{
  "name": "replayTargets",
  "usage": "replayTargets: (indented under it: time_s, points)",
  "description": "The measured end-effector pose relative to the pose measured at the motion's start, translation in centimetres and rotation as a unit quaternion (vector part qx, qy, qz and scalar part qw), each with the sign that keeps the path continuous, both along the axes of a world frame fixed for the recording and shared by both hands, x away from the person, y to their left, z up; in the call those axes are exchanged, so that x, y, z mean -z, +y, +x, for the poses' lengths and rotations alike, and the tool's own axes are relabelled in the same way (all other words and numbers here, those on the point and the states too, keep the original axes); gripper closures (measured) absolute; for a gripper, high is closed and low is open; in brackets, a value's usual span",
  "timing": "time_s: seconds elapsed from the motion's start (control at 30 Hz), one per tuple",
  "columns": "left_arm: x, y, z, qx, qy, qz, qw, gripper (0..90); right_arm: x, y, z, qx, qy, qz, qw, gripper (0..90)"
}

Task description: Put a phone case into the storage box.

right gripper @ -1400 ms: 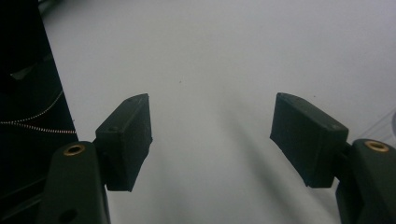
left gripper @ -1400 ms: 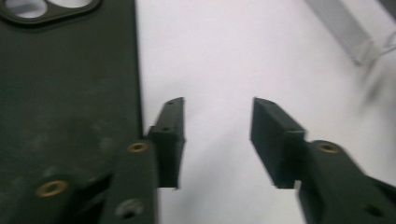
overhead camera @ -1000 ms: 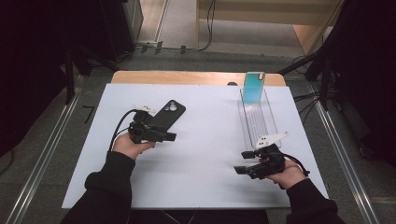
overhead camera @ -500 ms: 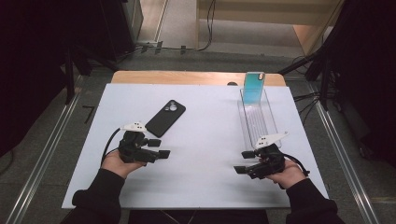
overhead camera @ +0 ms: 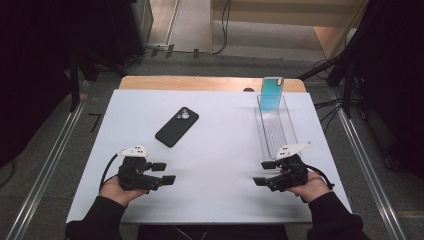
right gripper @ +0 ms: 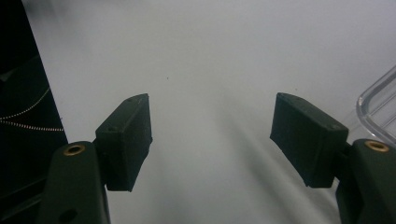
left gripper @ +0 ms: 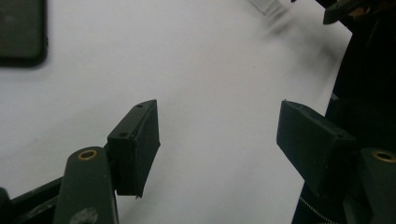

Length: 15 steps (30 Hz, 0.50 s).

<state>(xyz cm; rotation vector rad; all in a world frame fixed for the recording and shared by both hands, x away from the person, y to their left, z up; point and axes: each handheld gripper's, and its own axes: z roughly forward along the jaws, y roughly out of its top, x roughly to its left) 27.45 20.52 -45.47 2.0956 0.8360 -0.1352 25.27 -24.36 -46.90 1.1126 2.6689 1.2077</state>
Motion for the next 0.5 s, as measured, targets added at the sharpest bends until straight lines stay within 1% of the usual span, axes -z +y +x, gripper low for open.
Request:
replayTargets:
  time_s: [0.07,0.13,0.23,0.33,0.37,0.43,0.5]
  points:
    - [0.1,0.1,-0.3,0.003,-0.001,0.005,1.0000,30.4,0.0,-0.1,0.0,0.000,-0.001,0.000,1.0000,27.1]
    - [0.1,0.2,-0.4,0.004,-0.002,0.004,1.0000,30.4,0.1,-0.1,0.0,0.000,0.002,-0.004,1.0000,27.1]
    - [-0.1,0.2,-0.2,-0.002,-0.003,0.002,1.0000,30.4,0.2,0.1,0.0,-0.003,0.004,-0.006,1.0000,27.1]
    - [-0.3,0.3,0.4,-0.011,-0.005,-0.001,0.9999,30.4,0.2,0.2,0.0,-0.006,0.003,-0.005,1.0000,27.0]
    - [-0.4,0.3,0.6,-0.013,-0.010,-0.001,0.9999,30.4,0.2,0.2,0.0,-0.006,0.003,-0.005,1.0000,27.0]
    - [-0.6,0.4,1.1,-0.018,-0.014,-0.001,0.9997,30.3,0.2,0.1,0.1,-0.007,0.003,-0.004,1.0000,27.1]
    - [-0.8,0.4,1.5,-0.025,-0.022,0.002,0.9994,30.3,0.2,0.1,0.0,-0.005,0.004,-0.004,1.0000,27.1]
